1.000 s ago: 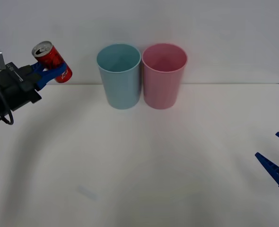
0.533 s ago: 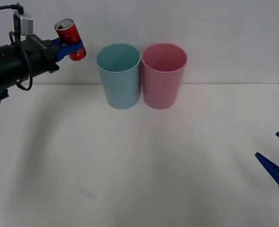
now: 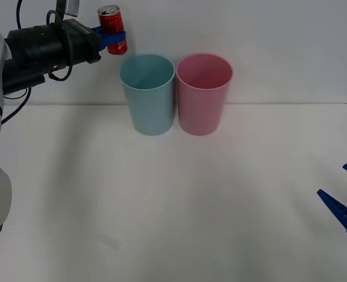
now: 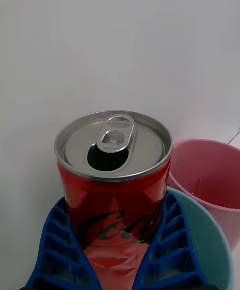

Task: Grasp the object on the table and drop it into the matching bin: aluminum can to the light blue bin, PET bottle to the pink bin.

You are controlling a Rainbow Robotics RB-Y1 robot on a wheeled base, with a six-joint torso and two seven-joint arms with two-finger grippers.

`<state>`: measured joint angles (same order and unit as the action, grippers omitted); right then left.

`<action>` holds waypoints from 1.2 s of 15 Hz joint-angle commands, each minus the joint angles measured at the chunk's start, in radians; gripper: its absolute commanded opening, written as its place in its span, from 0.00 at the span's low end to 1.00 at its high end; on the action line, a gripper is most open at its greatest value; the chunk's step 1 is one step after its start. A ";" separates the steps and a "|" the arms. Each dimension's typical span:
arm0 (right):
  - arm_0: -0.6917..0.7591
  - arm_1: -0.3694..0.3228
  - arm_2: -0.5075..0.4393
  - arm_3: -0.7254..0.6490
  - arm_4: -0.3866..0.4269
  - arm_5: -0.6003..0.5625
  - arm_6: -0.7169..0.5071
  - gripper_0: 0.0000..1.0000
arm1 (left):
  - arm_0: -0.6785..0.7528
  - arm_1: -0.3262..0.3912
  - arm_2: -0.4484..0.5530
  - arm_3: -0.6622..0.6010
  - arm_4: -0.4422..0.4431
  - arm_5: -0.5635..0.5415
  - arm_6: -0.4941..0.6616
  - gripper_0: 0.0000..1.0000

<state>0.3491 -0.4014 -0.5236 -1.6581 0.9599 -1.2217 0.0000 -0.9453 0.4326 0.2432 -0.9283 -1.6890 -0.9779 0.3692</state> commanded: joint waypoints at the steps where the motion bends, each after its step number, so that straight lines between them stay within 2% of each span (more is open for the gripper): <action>1: 0.000 0.000 0.000 0.000 0.000 0.000 0.000 1.00 | -0.013 -0.044 -0.001 0.006 -0.034 0.051 -0.012 0.00; 6: 0.000 0.000 0.000 0.000 0.000 0.000 0.000 1.00 | -0.032 -0.107 0.001 0.006 -0.117 0.108 -0.024 0.01; 13: 0.000 0.000 0.000 0.000 0.000 0.000 0.000 1.00 | -0.032 -0.118 0.001 0.006 -0.130 0.133 -0.023 0.03; 14: 0.000 0.000 0.000 0.000 0.000 0.000 0.000 1.00 | -0.032 -0.118 -0.001 0.006 -0.132 0.133 -0.024 0.38; 15: 0.000 0.000 0.000 0.000 0.000 0.000 0.000 1.00 | -0.032 -0.117 0.001 0.006 -0.130 0.133 -0.026 1.00; 18: 0.000 0.000 0.000 0.000 0.000 0.000 0.000 1.00 | -0.030 -0.118 0.001 0.006 -0.123 0.128 -0.033 1.00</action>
<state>0.3491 -0.4014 -0.5236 -1.6581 0.9599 -1.2217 0.0000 -0.9761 0.3145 0.2431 -0.9218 -1.8146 -0.8464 0.3364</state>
